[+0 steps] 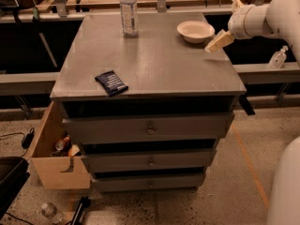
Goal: Move paper bowl near rxbar blueberry
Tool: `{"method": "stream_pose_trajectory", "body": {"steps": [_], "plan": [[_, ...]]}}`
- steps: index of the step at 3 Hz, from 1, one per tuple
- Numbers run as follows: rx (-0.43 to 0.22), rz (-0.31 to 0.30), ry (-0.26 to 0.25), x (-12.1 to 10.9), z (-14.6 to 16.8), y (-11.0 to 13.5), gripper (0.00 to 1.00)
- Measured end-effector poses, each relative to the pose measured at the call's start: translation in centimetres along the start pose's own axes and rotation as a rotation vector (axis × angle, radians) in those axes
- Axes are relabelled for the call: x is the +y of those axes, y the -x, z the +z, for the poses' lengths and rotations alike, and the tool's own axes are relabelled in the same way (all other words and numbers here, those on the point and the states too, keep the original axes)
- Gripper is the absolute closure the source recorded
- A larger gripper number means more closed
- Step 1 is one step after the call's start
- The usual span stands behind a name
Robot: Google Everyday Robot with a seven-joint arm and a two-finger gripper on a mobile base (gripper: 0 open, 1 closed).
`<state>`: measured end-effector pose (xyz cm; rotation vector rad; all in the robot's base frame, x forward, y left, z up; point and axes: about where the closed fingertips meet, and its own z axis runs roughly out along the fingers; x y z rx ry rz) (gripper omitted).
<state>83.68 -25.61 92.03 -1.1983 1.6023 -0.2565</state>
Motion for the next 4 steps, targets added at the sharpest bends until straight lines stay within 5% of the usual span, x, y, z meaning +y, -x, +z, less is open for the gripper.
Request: {"method": "stream_pose_trajectory", "body": {"steps": [1,3,4], "plan": [[0.000,0.000,0.000,0.0,0.0,0.0,0.00],[-0.117,-0.100,0.040,2.2,5.2,0.6,0.00],[-0.122,-0.108,0.041,1.9,5.3,0.9,0.16]]}}
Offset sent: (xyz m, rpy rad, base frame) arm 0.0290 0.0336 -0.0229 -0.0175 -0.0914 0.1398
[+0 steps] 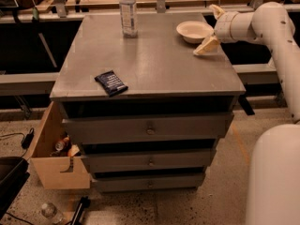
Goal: Move paper bowl near rxbar blueberry
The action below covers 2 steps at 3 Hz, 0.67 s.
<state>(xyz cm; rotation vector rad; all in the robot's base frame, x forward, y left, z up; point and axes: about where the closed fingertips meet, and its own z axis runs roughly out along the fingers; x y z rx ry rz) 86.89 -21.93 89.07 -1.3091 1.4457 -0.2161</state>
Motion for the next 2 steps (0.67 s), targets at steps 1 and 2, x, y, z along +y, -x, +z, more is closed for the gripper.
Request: {"method": "stream_pose_trajectory", "body": {"steps": [1,2], "plan": [[-0.001,-0.004,-0.002,-0.2,0.0,0.1,0.49],[-0.009,-0.084,-0.033,-0.4,1.8,-0.6,0.72]]}}
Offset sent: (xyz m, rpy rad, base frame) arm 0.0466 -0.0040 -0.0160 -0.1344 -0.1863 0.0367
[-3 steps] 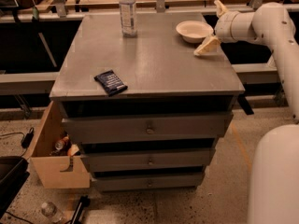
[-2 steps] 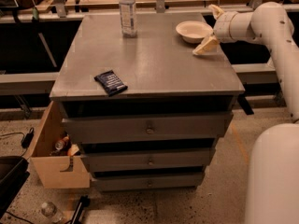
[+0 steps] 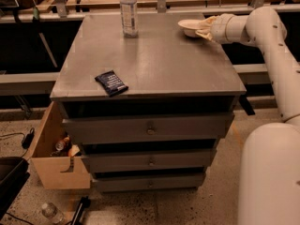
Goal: Move paper bowl near rxbar blueberry
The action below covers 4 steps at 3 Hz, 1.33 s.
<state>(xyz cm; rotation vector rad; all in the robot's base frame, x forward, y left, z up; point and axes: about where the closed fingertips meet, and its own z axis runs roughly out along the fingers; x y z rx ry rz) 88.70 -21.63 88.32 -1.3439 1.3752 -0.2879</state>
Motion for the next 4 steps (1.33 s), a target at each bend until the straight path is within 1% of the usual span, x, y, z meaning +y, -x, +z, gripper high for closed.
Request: {"method": "stream_pose_trajectory", "body": {"steps": [1,2,3,4], "plan": [[0.003,-0.098,-0.018,-0.1,1.2,-0.2,0.95],[-0.001,-0.144,-0.019,0.1,1.9,-0.1,1.00],[-0.006,-0.155,-0.015,-0.1,2.0,0.3,1.00],[-0.018,-0.201,-0.016,-1.3,0.6,2.1,1.00]]}}
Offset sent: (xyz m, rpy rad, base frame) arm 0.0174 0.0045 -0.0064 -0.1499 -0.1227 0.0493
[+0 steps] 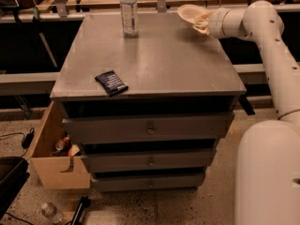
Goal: Move paper bowl near rxbar blueberry
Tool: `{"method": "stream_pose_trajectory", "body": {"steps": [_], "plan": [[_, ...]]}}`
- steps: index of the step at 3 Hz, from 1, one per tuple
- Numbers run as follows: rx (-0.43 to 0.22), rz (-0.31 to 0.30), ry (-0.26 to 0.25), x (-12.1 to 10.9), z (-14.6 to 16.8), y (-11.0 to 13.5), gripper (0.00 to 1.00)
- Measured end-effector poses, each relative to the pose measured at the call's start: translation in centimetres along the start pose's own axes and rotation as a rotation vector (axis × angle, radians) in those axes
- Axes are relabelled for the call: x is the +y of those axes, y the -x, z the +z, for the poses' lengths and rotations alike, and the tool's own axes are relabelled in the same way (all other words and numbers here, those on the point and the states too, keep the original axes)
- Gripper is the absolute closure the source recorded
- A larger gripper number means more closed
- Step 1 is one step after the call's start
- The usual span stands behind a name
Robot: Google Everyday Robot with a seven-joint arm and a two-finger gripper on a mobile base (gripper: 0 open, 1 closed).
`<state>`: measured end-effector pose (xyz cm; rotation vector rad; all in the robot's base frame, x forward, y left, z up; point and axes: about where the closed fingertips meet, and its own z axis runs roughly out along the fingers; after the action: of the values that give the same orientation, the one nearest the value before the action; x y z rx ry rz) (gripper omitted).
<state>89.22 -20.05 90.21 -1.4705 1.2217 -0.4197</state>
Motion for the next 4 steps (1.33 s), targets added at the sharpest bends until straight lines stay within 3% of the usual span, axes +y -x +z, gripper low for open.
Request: {"method": "stream_pose_trajectory", "body": {"steps": [1,2,3,4], "plan": [[-0.026,-0.047,0.003,-1.5,-3.2,2.7,1.00],[-0.055,-0.092,0.001,-2.8,-8.4,7.0,1.00],[-0.124,-0.122,0.059,-0.6,-11.2,11.9,1.00],[-0.305,-0.138,0.122,2.3,-12.7,17.0,1.00]]}}
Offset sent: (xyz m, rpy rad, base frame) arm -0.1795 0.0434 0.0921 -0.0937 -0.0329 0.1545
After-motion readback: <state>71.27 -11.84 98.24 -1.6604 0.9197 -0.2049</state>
